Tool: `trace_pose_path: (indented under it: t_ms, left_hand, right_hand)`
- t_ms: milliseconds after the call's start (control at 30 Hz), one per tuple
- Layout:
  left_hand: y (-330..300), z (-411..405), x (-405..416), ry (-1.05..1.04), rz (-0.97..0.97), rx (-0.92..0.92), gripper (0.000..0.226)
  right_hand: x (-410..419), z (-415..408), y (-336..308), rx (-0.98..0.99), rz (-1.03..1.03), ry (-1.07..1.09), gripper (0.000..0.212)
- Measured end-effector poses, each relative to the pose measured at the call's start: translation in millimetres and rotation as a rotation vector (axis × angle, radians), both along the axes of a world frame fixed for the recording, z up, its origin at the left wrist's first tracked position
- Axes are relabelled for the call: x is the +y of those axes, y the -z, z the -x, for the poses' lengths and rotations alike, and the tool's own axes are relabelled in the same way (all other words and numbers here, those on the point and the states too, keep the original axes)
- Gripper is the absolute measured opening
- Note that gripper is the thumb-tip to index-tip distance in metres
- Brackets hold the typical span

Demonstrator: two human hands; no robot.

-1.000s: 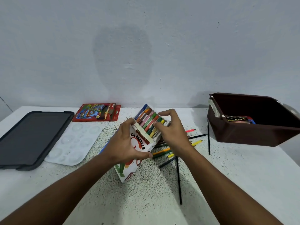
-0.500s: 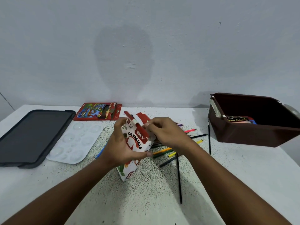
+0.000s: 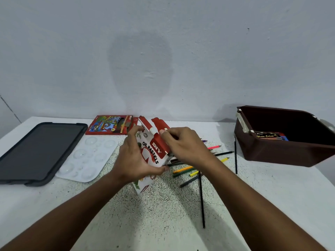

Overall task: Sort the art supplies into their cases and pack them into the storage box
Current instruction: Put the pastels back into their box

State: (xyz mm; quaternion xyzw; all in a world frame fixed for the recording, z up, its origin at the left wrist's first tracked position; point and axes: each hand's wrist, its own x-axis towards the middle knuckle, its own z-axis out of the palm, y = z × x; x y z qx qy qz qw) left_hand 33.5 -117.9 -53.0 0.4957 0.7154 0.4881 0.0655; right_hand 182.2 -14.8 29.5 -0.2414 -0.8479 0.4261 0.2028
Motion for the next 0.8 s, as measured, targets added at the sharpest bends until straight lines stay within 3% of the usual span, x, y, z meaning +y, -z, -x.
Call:
trace_pose_path:
  t_ms: [167, 367, 633, 800]
  left_hand:
    - [1.8, 2.7, -2.0, 0.04, 0.038, 0.029, 0.128]
    - [8.8, 2.7, -2.4, 0.078, 0.037, 0.033, 0.129]
    - [11.7, 4.5, -2.7, 0.15, 0.055, -0.018, 0.131]
    - [18.8, 5.6, 0.0, 0.201, 0.092, 0.056, 0.133]
  right_hand:
    - [0.1, 5.5, 7.2, 0.06, 0.143, -0.032, 0.03]
    - [3.1, 11.3, 3.6, 0.08, 0.471, -0.098, 0.026]
    - [12.9, 9.0, 4.3, 0.074, 0.561, -0.047, 0.019]
    - [16.7, 12.4, 9.4, 0.007, 0.416, -0.001, 0.031]
